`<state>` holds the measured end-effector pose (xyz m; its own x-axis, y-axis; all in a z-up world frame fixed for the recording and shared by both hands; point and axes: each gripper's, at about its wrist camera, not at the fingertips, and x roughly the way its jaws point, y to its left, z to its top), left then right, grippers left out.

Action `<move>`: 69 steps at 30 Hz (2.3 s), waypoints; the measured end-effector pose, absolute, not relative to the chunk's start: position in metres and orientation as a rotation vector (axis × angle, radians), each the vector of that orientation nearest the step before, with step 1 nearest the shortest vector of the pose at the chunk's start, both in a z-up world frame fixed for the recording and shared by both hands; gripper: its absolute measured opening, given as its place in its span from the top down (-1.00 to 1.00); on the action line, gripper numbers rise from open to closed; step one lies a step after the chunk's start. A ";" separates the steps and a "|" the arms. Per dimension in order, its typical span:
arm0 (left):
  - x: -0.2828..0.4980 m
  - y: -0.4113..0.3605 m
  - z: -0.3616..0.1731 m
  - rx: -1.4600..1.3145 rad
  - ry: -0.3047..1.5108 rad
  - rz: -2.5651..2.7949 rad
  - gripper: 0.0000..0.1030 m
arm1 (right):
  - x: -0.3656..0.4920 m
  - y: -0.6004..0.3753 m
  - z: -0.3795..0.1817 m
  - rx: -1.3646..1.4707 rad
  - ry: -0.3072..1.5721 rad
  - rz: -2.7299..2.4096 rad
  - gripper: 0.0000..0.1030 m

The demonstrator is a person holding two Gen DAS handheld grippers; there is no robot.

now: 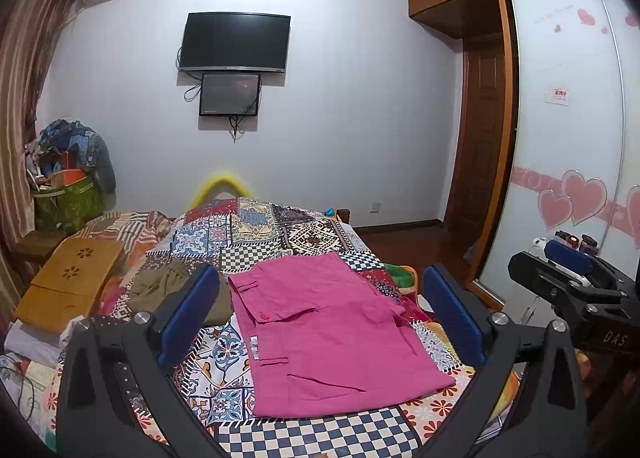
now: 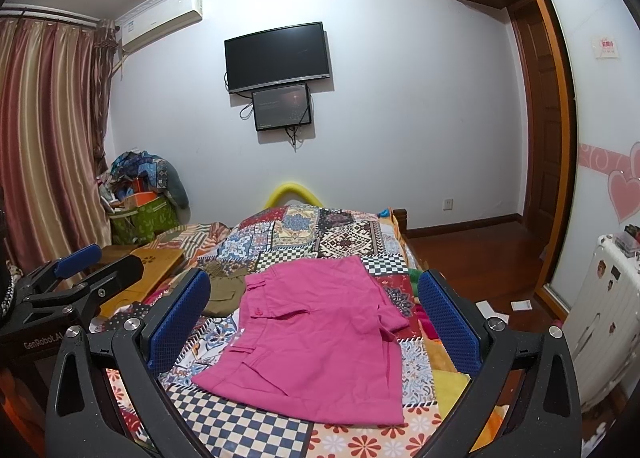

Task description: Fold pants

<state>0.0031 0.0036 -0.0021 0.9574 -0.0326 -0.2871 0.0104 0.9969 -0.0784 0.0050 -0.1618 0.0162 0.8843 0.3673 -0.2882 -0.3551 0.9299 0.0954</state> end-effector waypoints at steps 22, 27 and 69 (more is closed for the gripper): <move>0.027 0.004 -0.014 -0.071 0.337 -0.018 -1.00 | 0.025 -0.161 -0.001 0.035 0.359 0.357 -1.00; 0.058 0.021 -0.035 -0.095 0.419 -0.022 -1.00 | 0.057 -0.163 -0.030 -0.014 0.455 0.325 -1.00; 0.199 0.091 -0.242 -0.121 1.048 -0.043 -0.15 | 0.205 -0.184 -0.193 -0.020 1.118 0.546 0.86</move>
<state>0.1990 0.0912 -0.2423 0.4987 -0.0938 -0.8617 -0.0221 0.9924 -0.1208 0.2047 -0.1838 -0.1934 0.3211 0.4061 -0.8555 -0.4257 0.8689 0.2527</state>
